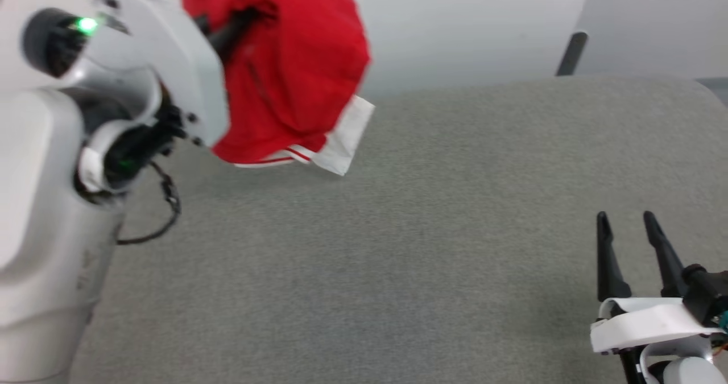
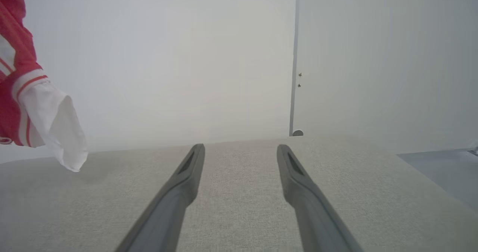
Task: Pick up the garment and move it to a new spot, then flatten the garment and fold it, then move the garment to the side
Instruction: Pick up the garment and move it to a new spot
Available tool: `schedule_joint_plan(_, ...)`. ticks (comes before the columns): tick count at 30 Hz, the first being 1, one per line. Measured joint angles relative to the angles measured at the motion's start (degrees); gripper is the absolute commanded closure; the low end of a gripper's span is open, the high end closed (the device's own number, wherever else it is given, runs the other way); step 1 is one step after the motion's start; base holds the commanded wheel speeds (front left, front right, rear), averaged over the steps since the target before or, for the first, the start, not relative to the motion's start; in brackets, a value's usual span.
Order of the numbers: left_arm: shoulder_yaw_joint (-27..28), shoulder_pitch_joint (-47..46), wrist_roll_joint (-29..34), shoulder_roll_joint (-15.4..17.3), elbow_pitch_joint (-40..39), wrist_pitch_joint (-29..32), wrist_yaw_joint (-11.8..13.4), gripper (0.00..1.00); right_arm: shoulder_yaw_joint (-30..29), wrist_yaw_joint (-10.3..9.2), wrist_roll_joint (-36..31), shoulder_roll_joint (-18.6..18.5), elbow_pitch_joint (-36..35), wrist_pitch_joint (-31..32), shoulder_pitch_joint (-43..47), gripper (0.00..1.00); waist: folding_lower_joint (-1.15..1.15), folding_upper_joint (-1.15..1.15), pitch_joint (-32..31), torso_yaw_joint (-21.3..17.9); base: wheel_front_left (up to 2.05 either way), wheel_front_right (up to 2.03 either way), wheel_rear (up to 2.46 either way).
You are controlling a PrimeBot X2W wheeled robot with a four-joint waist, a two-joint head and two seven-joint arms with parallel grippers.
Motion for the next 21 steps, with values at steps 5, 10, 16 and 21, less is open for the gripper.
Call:
schedule_joint_plan(5,-1.8,-0.1,0.0,-1.8,-2.1,0.9,0.5,1.00,-1.3,0.00,0.1,0.0,-0.1,-0.1,-0.6,0.00,0.00,0.00,1.0,-2.5,0.00,0.00,0.00)
schedule_joint_plan(10,-2.9,-0.3,-0.4,-2.8,-3.7,1.8,0.8,1.00,-1.5,0.00,0.9,0.0,-0.2,-0.1,-0.8,0.00,0.00,0.00,2.7,-4.7,0.00,0.00,0.00)
schedule_joint_plan(16,-3.9,2.1,-0.9,-3.1,-5.2,2.8,1.8,1.00,-1.5,0.00,1.8,0.0,0.1,-0.2,-1.6,0.00,0.00,0.00,5.4,-6.6,0.00,0.00,0.00)
schedule_joint_plan(21,-5.0,5.6,-1.6,-2.5,-6.9,4.7,2.8,1.00,-1.7,0.00,2.0,0.0,-0.1,-0.2,-2.0,0.00,0.00,0.00,7.4,-7.4,0.00,0.00,0.00)
